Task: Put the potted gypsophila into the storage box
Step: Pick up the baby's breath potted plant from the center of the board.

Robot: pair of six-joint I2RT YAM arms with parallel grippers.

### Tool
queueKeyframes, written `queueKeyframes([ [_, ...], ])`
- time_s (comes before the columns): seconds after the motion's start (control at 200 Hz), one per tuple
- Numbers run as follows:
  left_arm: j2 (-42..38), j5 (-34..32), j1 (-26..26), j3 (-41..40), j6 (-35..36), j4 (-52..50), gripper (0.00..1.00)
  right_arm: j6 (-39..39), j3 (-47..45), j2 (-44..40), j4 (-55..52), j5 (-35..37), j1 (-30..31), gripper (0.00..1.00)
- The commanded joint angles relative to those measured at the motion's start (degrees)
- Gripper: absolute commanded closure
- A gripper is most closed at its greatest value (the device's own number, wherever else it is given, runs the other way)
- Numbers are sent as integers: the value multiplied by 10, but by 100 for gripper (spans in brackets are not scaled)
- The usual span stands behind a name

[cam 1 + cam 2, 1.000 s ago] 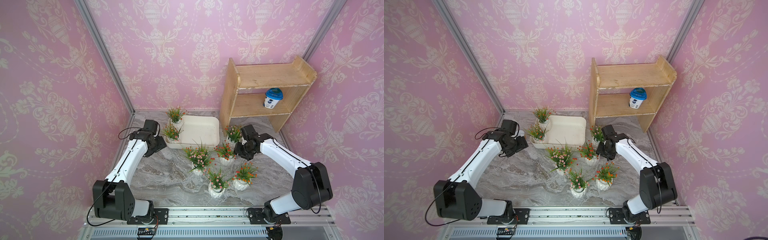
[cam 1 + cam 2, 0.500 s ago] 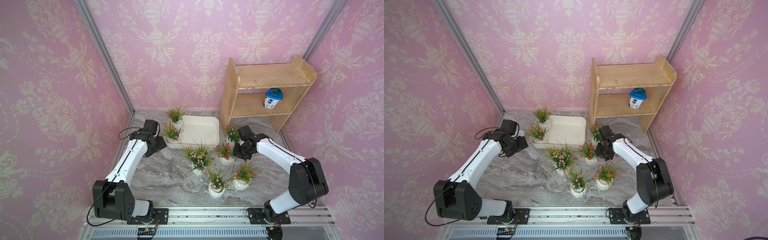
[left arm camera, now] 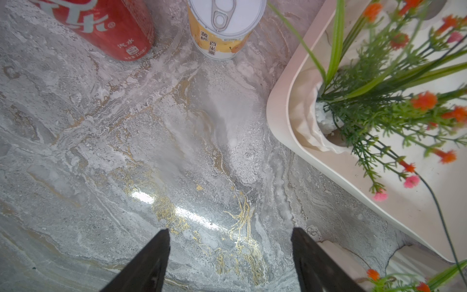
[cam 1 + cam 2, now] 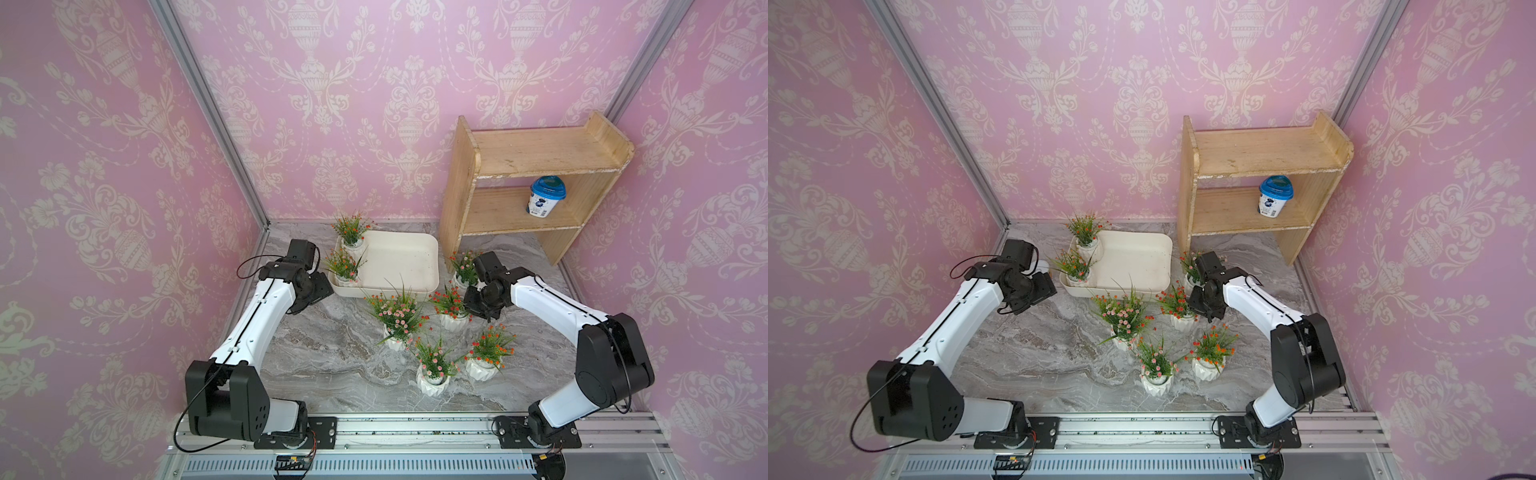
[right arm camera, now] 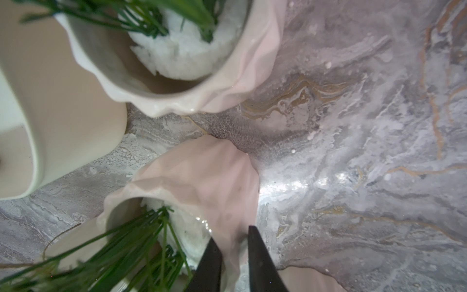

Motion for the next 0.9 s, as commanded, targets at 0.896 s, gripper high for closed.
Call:
queueKeyframes([
  [0.896, -18, 12, 7, -12, -1, -2, 22, -37, 111, -35, -105, 30, 8, 96],
])
